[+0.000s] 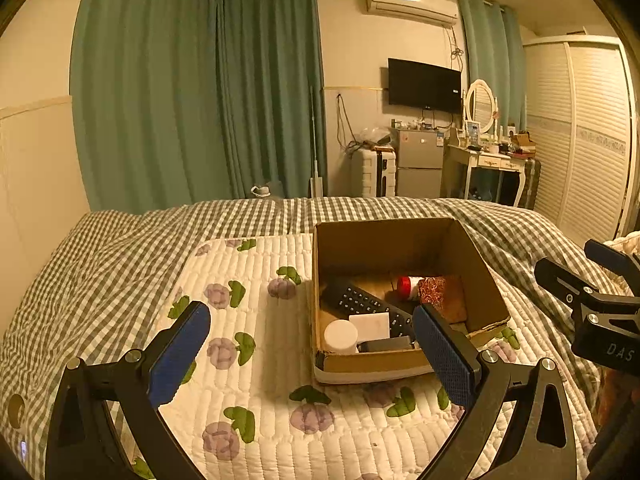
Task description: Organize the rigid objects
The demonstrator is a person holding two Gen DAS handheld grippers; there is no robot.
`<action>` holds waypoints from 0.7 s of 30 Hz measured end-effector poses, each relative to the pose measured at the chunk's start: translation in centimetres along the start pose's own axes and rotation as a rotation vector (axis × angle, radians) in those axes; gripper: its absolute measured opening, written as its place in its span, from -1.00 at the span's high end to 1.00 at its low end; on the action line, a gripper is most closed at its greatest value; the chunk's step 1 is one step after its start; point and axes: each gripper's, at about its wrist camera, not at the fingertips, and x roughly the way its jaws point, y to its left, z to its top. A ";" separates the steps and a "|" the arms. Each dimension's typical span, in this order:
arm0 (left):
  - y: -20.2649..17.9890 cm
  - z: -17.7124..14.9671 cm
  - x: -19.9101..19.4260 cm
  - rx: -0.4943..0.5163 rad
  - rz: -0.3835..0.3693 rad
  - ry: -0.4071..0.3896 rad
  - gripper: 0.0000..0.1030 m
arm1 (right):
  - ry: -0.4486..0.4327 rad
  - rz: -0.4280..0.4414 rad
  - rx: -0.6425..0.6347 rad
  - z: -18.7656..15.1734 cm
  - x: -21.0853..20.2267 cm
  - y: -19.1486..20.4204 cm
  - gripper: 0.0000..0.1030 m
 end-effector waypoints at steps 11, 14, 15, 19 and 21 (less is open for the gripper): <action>0.1 -0.2 0.3 0.017 0.003 -0.008 -1.00 | 0.037 0.000 -0.015 -0.5 0.8 0.4 -1.00; 0.1 -0.2 0.3 0.020 0.004 -0.011 -1.00 | 0.045 -0.006 -0.013 -0.6 1.0 0.3 -1.00; 0.0 -0.1 0.3 0.024 0.005 -0.013 -0.99 | 0.043 -0.009 -0.012 -0.6 1.0 0.3 -1.00; 0.0 -0.1 0.3 0.028 0.005 -0.012 -1.00 | 0.044 -0.009 -0.005 -0.4 1.0 0.2 -1.00; 0.0 -0.1 0.3 0.027 0.006 -0.013 -1.00 | 0.043 -0.003 0.006 -0.3 0.9 0.1 -1.00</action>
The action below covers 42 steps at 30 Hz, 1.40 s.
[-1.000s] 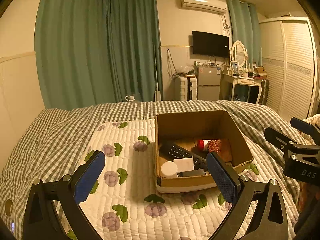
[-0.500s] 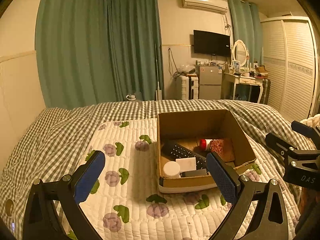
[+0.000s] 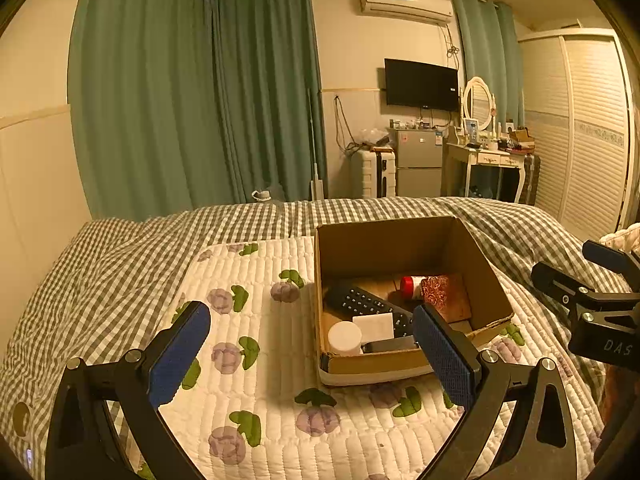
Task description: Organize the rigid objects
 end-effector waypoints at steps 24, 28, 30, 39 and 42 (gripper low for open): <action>0.0 -0.1 -0.2 0.001 -0.008 0.006 -0.99 | 0.010 -0.004 -0.004 0.1 0.1 0.2 -1.00; -0.1 0.0 -0.2 0.002 -0.011 0.013 -0.99 | 0.015 -0.006 -0.008 0.1 0.4 0.3 -1.00; -0.1 0.0 -0.3 0.003 -0.011 0.011 -0.99 | 0.020 -0.006 -0.005 0.0 0.4 0.2 -1.00; -0.2 0.1 -0.2 0.003 -0.012 0.016 -1.00 | 0.025 -0.010 -0.008 -0.3 0.4 0.5 -1.00; -0.2 0.1 -0.2 0.001 -0.018 0.022 -1.00 | 0.025 -0.013 -0.007 -0.3 0.4 0.5 -1.00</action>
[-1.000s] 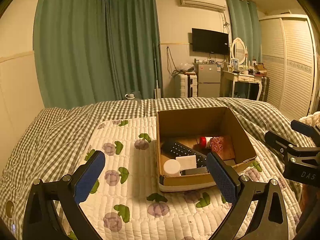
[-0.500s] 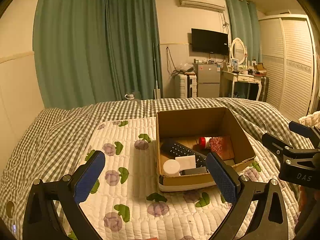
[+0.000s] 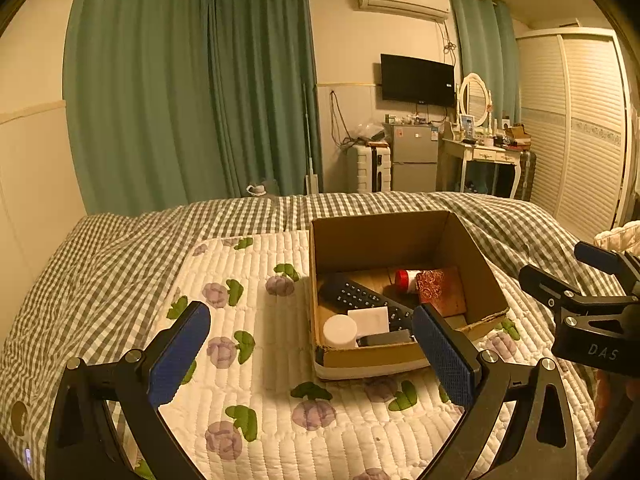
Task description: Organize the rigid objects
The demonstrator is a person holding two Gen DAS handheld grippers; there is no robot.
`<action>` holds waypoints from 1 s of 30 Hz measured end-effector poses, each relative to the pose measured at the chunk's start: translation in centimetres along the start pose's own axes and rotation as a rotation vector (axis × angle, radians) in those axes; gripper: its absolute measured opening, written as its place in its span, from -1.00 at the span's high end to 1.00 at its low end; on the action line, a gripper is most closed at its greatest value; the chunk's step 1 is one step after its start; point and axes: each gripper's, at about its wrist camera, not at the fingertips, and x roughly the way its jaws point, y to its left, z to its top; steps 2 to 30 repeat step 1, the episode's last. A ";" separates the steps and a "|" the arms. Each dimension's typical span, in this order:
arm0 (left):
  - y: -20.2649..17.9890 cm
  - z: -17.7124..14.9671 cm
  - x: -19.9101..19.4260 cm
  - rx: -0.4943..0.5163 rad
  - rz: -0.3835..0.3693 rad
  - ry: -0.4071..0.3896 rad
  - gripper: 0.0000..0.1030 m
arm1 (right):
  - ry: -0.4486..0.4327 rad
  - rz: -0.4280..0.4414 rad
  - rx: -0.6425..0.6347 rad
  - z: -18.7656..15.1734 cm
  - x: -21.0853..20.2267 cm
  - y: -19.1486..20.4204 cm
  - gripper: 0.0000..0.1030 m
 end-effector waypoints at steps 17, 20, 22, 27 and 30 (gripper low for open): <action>0.0 0.0 0.0 0.000 0.003 -0.003 -1.00 | 0.001 0.000 -0.001 0.0 0.0 0.0 -1.00; 0.0 0.0 0.0 0.000 0.003 -0.003 -1.00 | 0.001 0.000 -0.001 0.0 0.0 0.0 -1.00; 0.0 0.0 0.0 0.000 0.003 -0.003 -1.00 | 0.001 0.000 -0.001 0.0 0.0 0.0 -1.00; 0.0 0.0 0.0 0.000 0.003 -0.003 -1.00 | 0.001 0.000 -0.001 0.0 0.0 0.0 -1.00; 0.0 0.0 0.0 0.000 0.003 -0.003 -1.00 | 0.001 0.000 -0.001 0.0 0.0 0.0 -1.00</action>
